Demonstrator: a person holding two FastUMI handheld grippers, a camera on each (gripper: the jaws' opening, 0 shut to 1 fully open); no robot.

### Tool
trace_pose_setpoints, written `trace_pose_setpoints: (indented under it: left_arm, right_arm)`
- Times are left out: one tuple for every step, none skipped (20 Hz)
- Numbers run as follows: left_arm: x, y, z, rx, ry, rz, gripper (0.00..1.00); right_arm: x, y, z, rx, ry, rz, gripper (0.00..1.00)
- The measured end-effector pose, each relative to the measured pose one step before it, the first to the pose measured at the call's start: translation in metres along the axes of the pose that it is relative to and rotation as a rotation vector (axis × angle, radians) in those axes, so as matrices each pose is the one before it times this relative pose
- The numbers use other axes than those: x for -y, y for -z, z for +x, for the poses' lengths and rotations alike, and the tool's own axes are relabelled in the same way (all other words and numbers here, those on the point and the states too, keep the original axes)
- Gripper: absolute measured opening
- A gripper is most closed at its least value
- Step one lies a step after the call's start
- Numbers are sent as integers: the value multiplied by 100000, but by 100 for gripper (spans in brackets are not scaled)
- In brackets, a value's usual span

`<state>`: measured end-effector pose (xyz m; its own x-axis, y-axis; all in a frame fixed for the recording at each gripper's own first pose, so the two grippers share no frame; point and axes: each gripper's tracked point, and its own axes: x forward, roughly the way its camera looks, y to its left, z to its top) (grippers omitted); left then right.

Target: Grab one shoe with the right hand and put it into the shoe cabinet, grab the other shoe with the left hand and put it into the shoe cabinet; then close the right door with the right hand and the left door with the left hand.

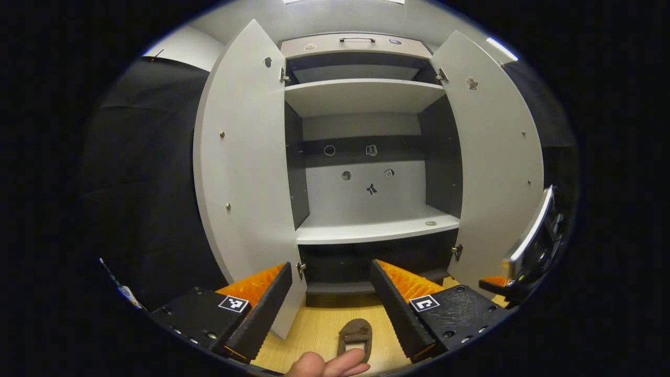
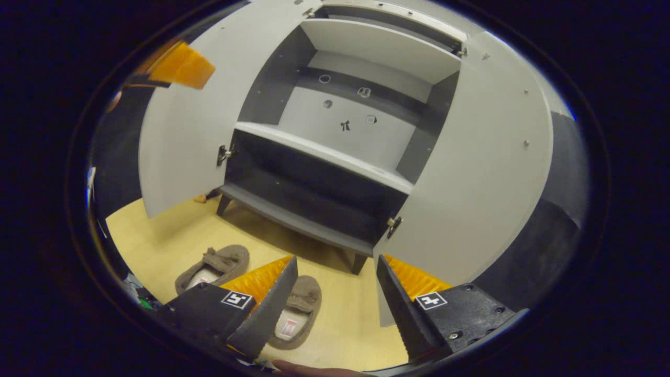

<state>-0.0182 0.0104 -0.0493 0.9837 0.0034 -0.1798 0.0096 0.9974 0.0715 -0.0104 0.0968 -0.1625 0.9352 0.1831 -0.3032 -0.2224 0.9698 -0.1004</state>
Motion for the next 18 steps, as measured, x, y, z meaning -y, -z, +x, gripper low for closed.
trace_pose_setpoints:
  left_arm:
    - [-153, 120, 14, -1108, -414, -133, 96]
    - [-223, 71, -14, -1470, -962, 0, 96]
    - [-175, 142, 44, -1541, -906, -314, 96]
    - [-223, 121, 72, -1542, -1223, -443, 96]
    - [-286, 171, 30, -1572, -1514, -289, 96]
    - [-155, 352, -24, -1819, -902, 414, 96]
    - [-261, 276, -80, -1216, -1089, 1078, 96]
    - [-289, 162, -54, -598, -1246, 1577, 96]
    - [-144, 87, -93, -331, -722, 1395, 96]
    - [91, 282, 29, -1406, 77, 1090, 97]
    - [185, 215, -46, -1211, 341, 605, 96]
    - [149, -189, -216, 161, 121, 694, 96]
    - [134, -391, -99, 1227, 198, 913, 96]
    - [176, -273, 66, 1075, 590, 789, 96]
    - [545, 146, 211, -732, 1894, 297, 96]
    - [481, 384, 80, -1616, 1286, -30, 96]
    - [228, 160, 107, -773, 739, -98, 96]
    - [260, -173, 135, 340, 854, -60, 96]
  right_arm:
    - [-1229, 1787, 353, -3660, -2805, 732, 98]
    - [-1247, 1637, 518, -3637, -2505, 1089, 98]
    - [-928, 1571, 725, -2802, -1584, 827, 98]
    - [-730, 1196, 945, -2176, -1193, 648, 96]
    - [-575, 1234, 999, -2140, -403, -91, 95]
    - [-578, 1034, 950, -2099, -678, 290, 94]
    - [-611, 1233, 936, -2414, -1083, 687, 93]
    - [-616, 987, 1029, -3062, -1516, 1038, 93]
    - [-456, 862, 1012, -3017, -1801, 1598, 92]
    - [-536, 669, 853, -2589, -1812, 1982, 92]
    - [-442, 555, 655, -1995, -1413, 2476, 89]
    - [-261, 362, 670, -1751, -1072, 1565, 80]
    - [140, 334, 607, -2018, 1180, -923, 70]
    - [517, 174, 606, -1507, 3249, -2184, 49]
    - [89, 117, 388, -1087, 835, -1866, 38]
    - [-14, -90, 32, 280, 396, -118, 22]
    - [-26, -153, 43, 82, 1030, -443, 19]
    - [127, -193, -140, -1234, 828, -1751, 10]
